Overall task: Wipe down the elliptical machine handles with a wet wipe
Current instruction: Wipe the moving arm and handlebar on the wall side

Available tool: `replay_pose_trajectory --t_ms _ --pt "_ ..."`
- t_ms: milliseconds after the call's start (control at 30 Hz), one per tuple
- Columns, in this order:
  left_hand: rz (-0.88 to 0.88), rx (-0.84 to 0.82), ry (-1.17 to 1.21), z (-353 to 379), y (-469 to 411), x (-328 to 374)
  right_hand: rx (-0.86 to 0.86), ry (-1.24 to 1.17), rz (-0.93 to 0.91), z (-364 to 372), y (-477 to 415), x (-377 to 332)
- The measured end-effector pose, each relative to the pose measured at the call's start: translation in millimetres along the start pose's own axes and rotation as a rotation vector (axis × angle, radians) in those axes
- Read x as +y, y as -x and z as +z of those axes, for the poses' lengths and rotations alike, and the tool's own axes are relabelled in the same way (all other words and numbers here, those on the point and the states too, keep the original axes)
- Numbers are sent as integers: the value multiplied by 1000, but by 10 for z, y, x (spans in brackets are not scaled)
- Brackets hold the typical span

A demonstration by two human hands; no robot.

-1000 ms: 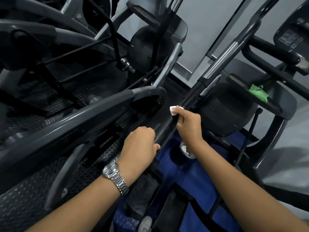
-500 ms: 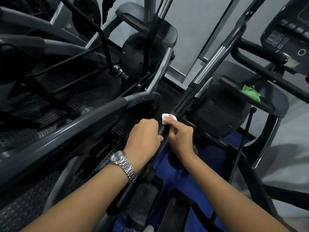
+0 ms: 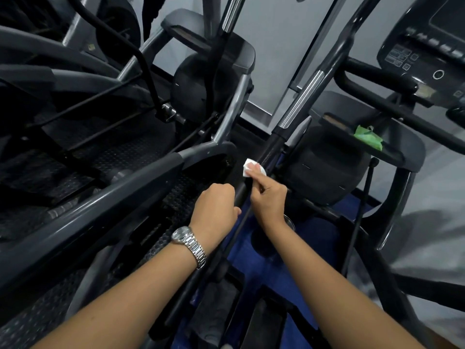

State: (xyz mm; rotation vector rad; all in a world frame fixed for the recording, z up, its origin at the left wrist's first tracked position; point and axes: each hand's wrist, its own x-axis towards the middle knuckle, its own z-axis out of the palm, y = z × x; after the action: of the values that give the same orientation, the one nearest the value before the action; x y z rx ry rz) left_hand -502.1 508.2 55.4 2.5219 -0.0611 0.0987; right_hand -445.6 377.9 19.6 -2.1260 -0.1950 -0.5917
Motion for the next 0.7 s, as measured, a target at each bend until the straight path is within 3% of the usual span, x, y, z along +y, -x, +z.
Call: replay_pose_trajectory --t_ms 533,700 --pt "19 10 9 20 1 -8 72 -87 124 67 181 -89" --pt "27 17 -2 7 -2 -11 250 -100 181 144 -21 -153"
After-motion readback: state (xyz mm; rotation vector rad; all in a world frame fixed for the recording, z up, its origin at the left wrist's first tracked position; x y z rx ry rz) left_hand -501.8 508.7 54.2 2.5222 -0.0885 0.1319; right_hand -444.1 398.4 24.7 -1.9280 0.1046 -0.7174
